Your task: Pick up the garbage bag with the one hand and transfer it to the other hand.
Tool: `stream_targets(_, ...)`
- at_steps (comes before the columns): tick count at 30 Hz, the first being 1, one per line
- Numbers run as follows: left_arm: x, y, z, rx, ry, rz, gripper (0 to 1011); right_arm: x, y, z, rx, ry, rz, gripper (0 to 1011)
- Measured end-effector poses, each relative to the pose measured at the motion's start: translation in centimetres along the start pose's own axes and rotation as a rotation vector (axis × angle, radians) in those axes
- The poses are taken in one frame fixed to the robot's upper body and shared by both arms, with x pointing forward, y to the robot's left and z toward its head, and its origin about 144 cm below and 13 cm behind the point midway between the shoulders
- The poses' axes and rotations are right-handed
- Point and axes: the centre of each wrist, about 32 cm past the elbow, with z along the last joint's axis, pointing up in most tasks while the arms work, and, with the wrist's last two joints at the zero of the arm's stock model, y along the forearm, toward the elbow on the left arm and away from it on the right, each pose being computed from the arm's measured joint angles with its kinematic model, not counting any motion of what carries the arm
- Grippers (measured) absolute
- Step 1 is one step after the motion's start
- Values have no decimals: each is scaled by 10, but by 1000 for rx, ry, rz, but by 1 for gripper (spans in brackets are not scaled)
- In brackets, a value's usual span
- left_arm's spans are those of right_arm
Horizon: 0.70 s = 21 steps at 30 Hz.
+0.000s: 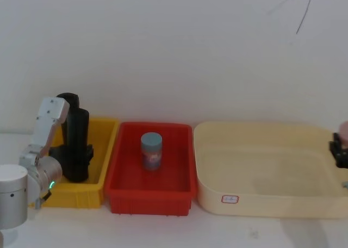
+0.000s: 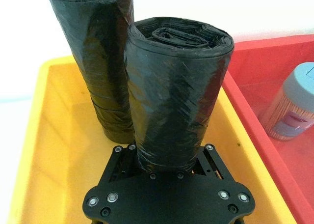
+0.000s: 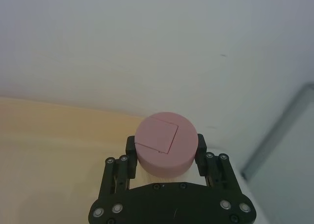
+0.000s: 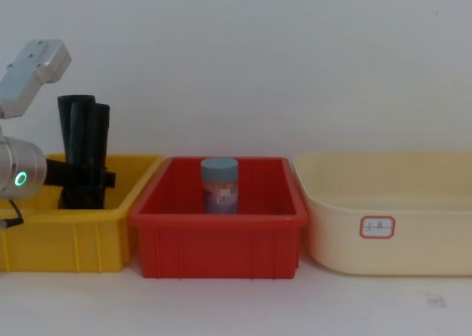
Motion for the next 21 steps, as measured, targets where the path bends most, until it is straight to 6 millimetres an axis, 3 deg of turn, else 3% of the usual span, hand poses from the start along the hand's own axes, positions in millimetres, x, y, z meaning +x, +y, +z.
stream_targets(21,0,0,0,0,0,0,421,19,-8,-15,-33,-39,-165,664)
